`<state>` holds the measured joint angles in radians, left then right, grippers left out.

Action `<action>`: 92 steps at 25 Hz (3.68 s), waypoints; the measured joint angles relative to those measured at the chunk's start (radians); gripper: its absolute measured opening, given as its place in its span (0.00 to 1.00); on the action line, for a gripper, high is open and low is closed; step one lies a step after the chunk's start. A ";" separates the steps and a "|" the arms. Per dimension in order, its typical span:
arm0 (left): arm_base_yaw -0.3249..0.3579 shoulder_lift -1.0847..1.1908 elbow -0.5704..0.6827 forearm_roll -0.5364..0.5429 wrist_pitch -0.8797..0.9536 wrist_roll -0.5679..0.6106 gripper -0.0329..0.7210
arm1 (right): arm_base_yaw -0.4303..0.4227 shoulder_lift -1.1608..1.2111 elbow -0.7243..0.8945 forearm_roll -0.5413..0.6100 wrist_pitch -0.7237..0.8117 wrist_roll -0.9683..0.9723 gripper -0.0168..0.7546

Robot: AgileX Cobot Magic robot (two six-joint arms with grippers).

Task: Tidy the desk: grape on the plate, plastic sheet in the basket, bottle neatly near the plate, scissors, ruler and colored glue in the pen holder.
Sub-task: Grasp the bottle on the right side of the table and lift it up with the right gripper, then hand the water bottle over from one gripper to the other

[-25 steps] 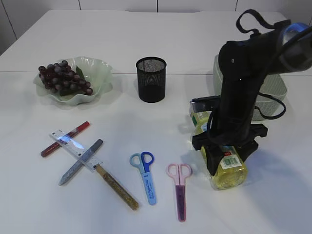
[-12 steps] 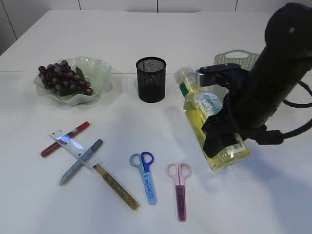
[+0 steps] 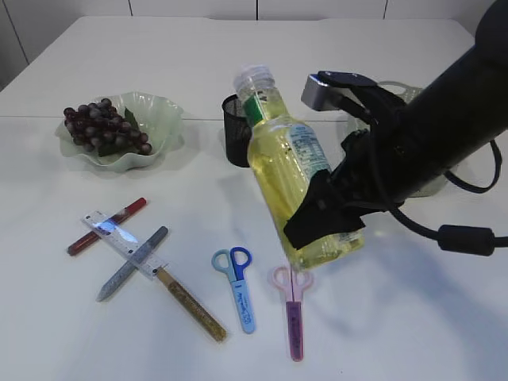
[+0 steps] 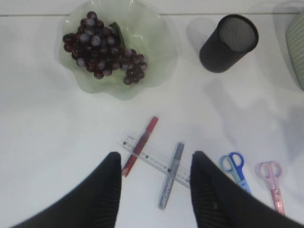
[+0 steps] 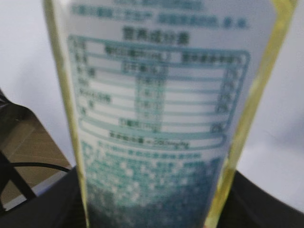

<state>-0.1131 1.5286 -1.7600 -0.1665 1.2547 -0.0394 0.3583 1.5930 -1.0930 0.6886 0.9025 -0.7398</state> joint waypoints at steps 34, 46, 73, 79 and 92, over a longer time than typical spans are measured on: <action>0.126 0.125 0.914 -1.577 -0.358 1.705 0.36 | -0.028 -0.081 -0.019 0.494 0.254 -0.458 0.61; 0.126 0.223 0.918 -1.611 -0.302 1.790 0.36 | -0.135 -0.082 -0.029 0.619 0.270 -0.547 0.61; 0.126 0.224 0.845 -1.614 -0.109 1.715 0.36 | -0.140 0.109 -0.007 0.657 0.251 -0.754 0.61; 0.088 0.224 0.845 -1.614 -0.109 1.661 0.35 | -0.140 0.137 -0.007 0.665 0.251 -0.762 0.61; -0.010 0.224 0.845 -1.614 -0.103 1.659 0.87 | -0.140 0.147 -0.007 0.672 0.247 -0.759 0.61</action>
<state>-0.1228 1.7526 -0.9151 -1.7800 1.1520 1.6197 0.2178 1.7396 -1.1003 1.3606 1.1493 -1.4988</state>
